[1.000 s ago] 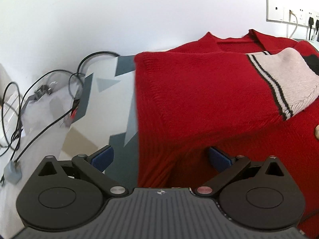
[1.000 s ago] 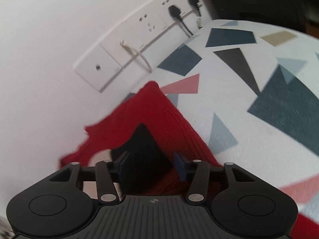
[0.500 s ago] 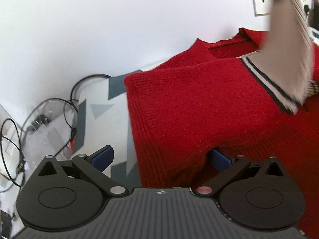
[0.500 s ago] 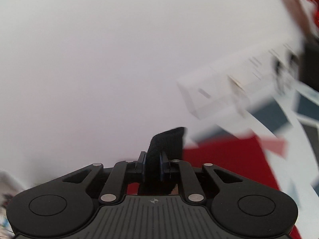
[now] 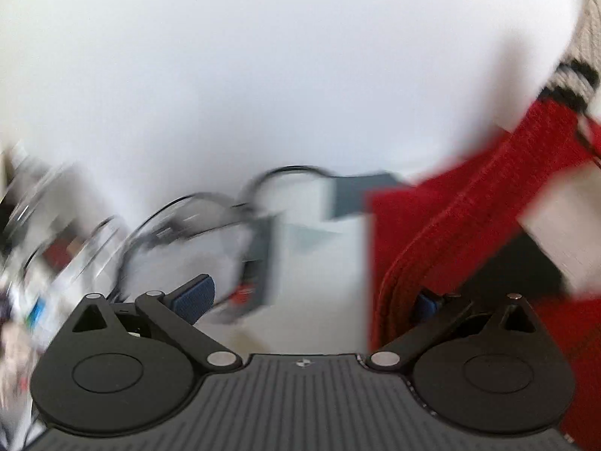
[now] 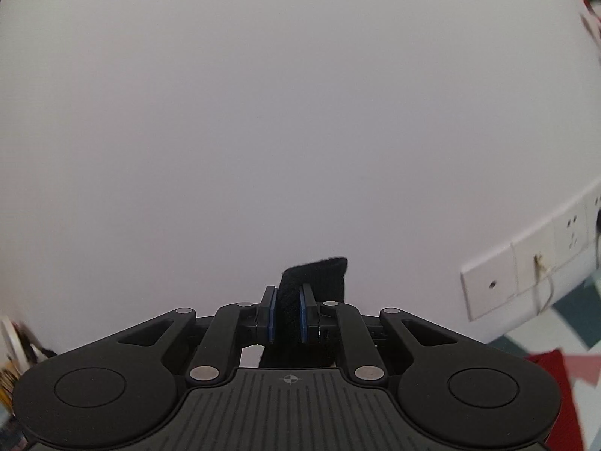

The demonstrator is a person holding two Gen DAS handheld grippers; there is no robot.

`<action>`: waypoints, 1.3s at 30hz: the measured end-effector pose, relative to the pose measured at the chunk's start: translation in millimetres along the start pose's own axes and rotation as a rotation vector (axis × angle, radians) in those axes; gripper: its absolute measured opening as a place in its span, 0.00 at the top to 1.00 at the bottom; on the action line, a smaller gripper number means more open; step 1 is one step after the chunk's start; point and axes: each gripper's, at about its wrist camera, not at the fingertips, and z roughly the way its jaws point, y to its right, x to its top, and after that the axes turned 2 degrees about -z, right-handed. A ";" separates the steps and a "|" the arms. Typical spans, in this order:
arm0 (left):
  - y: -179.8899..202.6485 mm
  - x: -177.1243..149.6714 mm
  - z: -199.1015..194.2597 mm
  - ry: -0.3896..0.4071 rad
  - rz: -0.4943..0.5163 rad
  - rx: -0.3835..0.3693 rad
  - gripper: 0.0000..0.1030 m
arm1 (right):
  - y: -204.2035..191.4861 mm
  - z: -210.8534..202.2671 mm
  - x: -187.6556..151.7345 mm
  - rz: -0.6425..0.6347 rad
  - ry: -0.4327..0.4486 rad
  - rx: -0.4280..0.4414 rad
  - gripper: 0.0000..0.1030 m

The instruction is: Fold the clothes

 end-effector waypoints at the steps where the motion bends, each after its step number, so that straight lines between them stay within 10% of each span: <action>1: -10.5 1.8 2.2 -0.014 -0.042 0.000 0.00 | 5.7 -2.2 -3.3 0.017 0.001 0.010 0.90; 10: -5.1 -26.4 -8.6 -0.172 0.132 -0.291 0.00 | 116.4 -25.8 -95.4 0.207 -0.302 -0.383 0.90; 17: -55.7 17.8 -15.1 -0.118 -0.137 -0.530 0.00 | 153.7 -45.4 -134.1 0.270 -0.425 -0.585 0.68; 19: -55.6 35.5 -0.1 -0.084 -0.184 -0.497 0.00 | 154.7 -37.5 -135.8 0.259 -0.421 -0.586 0.50; 27: 2.1 67.4 84.1 -0.116 -0.103 -0.297 0.04 | 158.7 -6.2 -142.5 0.213 -0.405 -0.589 0.49; 28: 4.4 67.2 87.5 -0.108 -0.103 -0.292 0.10 | 159.2 -2.3 -143.3 0.207 -0.403 -0.589 0.49; 30: 8.2 65.6 90.5 -0.124 -0.110 -0.296 0.72 | 153.2 1.2 -144.6 0.166 -0.389 -0.573 0.62; 31: 8.1 64.3 93.0 -0.134 -0.127 -0.273 0.81 | 148.2 1.7 -145.1 0.137 -0.380 -0.559 0.82; 39: -10.3 55.5 104.3 -0.091 -0.254 -0.168 0.90 | 107.7 4.3 -125.7 -0.083 -0.207 -0.457 0.94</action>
